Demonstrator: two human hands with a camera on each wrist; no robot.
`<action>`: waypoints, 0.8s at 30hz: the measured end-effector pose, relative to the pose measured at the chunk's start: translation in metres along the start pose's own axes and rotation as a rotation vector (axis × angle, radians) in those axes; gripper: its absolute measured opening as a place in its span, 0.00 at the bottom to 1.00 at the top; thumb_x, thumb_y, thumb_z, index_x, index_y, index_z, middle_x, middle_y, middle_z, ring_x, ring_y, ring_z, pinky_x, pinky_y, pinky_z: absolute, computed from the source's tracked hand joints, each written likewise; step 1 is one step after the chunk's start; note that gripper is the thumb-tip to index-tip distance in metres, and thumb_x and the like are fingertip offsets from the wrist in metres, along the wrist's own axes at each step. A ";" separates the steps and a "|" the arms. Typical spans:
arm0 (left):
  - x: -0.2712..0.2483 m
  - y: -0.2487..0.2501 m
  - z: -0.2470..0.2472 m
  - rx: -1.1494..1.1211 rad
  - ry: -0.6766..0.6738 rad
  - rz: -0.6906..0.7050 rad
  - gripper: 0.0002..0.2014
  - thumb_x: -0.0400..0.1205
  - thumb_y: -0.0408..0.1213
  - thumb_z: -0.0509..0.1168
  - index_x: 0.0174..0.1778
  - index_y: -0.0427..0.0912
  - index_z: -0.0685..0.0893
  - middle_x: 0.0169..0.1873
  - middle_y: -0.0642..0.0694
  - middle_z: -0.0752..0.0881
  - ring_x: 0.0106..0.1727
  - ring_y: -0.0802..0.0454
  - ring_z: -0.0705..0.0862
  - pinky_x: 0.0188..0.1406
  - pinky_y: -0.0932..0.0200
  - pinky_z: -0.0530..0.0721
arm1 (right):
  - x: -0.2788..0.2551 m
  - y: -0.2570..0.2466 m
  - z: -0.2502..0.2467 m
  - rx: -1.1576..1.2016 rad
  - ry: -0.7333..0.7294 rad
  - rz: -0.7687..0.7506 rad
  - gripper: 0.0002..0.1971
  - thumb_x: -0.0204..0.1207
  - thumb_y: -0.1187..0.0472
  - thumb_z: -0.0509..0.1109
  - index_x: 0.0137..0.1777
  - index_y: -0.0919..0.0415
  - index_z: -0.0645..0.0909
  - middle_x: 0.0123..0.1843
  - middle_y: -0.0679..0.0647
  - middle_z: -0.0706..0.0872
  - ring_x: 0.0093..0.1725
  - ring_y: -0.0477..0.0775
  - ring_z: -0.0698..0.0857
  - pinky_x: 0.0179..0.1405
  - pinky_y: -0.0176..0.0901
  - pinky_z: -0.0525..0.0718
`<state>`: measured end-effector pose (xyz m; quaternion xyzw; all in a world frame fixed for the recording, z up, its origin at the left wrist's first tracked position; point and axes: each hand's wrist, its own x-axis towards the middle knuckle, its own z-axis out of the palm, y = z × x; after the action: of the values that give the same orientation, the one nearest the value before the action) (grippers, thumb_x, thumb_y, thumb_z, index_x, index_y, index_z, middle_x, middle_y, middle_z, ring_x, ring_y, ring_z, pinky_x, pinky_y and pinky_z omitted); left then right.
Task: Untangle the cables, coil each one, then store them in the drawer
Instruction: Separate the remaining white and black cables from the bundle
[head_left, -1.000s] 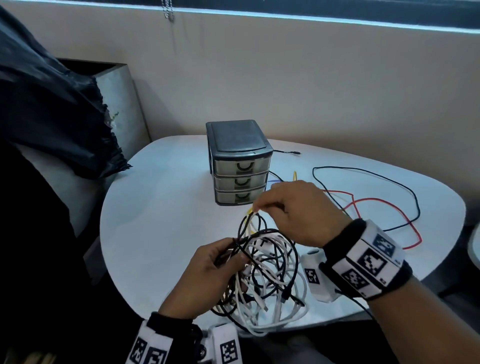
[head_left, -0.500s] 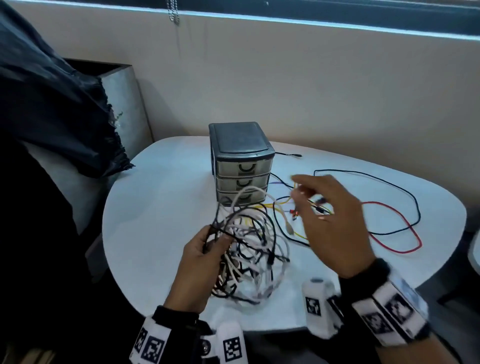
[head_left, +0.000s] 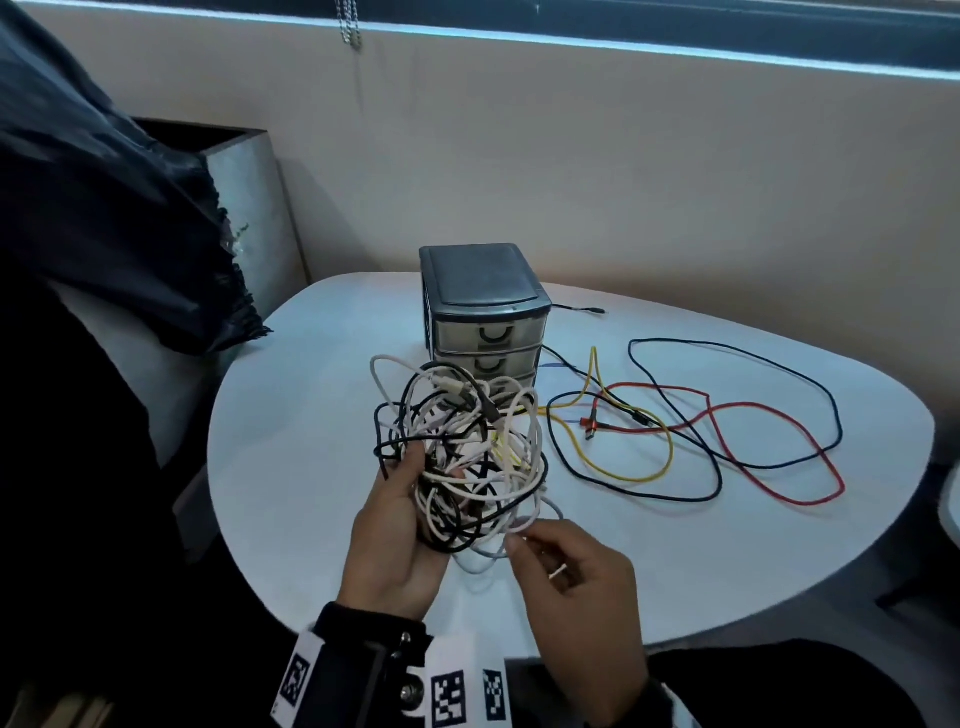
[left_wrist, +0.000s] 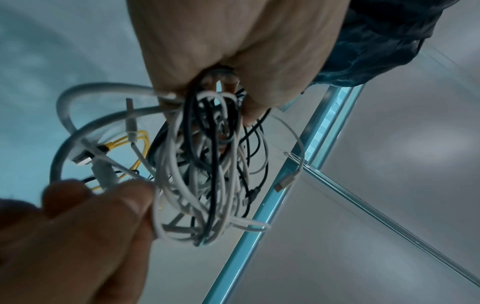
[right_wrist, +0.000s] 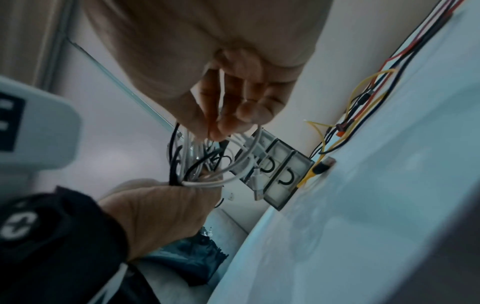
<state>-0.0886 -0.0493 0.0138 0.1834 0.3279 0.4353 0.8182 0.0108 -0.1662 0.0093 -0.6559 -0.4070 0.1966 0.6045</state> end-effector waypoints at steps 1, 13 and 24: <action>0.000 0.000 0.001 -0.005 0.002 0.007 0.20 0.87 0.42 0.60 0.73 0.37 0.81 0.67 0.36 0.86 0.70 0.38 0.84 0.73 0.38 0.78 | 0.001 -0.003 0.001 0.040 0.004 0.020 0.10 0.73 0.71 0.77 0.40 0.53 0.90 0.28 0.49 0.85 0.24 0.43 0.76 0.23 0.33 0.74; -0.004 -0.004 0.011 -0.016 0.036 0.147 0.12 0.86 0.34 0.62 0.65 0.37 0.82 0.54 0.38 0.90 0.47 0.47 0.91 0.40 0.53 0.90 | 0.029 -0.025 -0.004 0.352 -0.140 0.214 0.11 0.74 0.69 0.75 0.51 0.53 0.91 0.32 0.58 0.88 0.27 0.52 0.79 0.23 0.38 0.73; 0.003 0.000 0.011 -0.044 0.081 0.066 0.17 0.85 0.32 0.61 0.67 0.28 0.83 0.56 0.32 0.89 0.44 0.43 0.91 0.33 0.54 0.90 | 0.044 -0.026 -0.020 0.324 -0.168 0.227 0.11 0.71 0.59 0.75 0.28 0.57 0.82 0.24 0.48 0.78 0.24 0.43 0.69 0.26 0.30 0.70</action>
<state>-0.0796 -0.0475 0.0206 0.1581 0.3448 0.4761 0.7934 0.0442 -0.1462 0.0480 -0.5731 -0.3426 0.3800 0.6401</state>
